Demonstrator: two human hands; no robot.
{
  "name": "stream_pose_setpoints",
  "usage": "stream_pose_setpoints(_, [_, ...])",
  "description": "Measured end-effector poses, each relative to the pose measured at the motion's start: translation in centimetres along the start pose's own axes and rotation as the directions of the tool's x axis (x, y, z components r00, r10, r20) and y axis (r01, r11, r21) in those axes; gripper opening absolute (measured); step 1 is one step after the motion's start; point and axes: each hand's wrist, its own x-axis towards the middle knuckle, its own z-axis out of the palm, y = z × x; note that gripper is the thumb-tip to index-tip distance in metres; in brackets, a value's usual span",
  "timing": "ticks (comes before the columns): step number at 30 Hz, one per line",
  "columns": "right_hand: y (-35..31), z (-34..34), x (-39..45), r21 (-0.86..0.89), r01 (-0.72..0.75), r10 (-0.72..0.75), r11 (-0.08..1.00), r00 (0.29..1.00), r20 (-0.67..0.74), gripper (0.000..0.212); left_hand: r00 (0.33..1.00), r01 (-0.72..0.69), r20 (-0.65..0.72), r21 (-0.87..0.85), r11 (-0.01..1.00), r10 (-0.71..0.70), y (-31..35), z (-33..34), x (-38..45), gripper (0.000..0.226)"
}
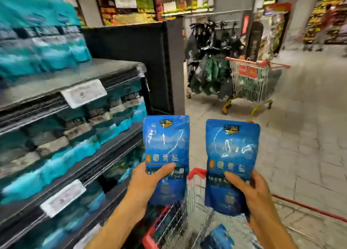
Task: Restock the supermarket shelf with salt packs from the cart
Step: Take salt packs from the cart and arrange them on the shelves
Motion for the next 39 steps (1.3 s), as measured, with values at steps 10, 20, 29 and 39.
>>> stream_pose_setpoints(10, [-1.8, 20.0, -1.5, 0.099, 0.001, -0.057, 0.995, 0.822, 0.567, 0.048, 0.831, -0.278, -0.45, 0.175, 0.945, 0.328, 9.2, -14.9, -10.1, 0.041])
stream_pose_setpoints(20, [-6.2, 39.5, -11.9, 0.235, -0.089, -0.16, 0.968, 0.504, 0.849, 0.03, 0.52, -0.421, -0.65, 0.37, 0.828, 0.554, 19.2, -29.4, -23.8, 0.04])
stream_pose_setpoints(29, [-10.8, 53.0, -16.1, 0.265, -0.04, -0.223, 0.963, 0.43, 0.875, 0.032, 0.45, -0.408, -0.693, 0.402, 0.82, 0.564, 23.8, -41.4, -24.3, 0.027])
stream_pose_setpoints(39, [-8.1, 57.8, -12.5, -0.015, 0.4, -0.131, 0.917, 0.335, 0.933, 0.047, 0.572, -0.048, -0.626, 0.62, 0.783, 0.531, 24.0, -43.6, -21.4, 0.024])
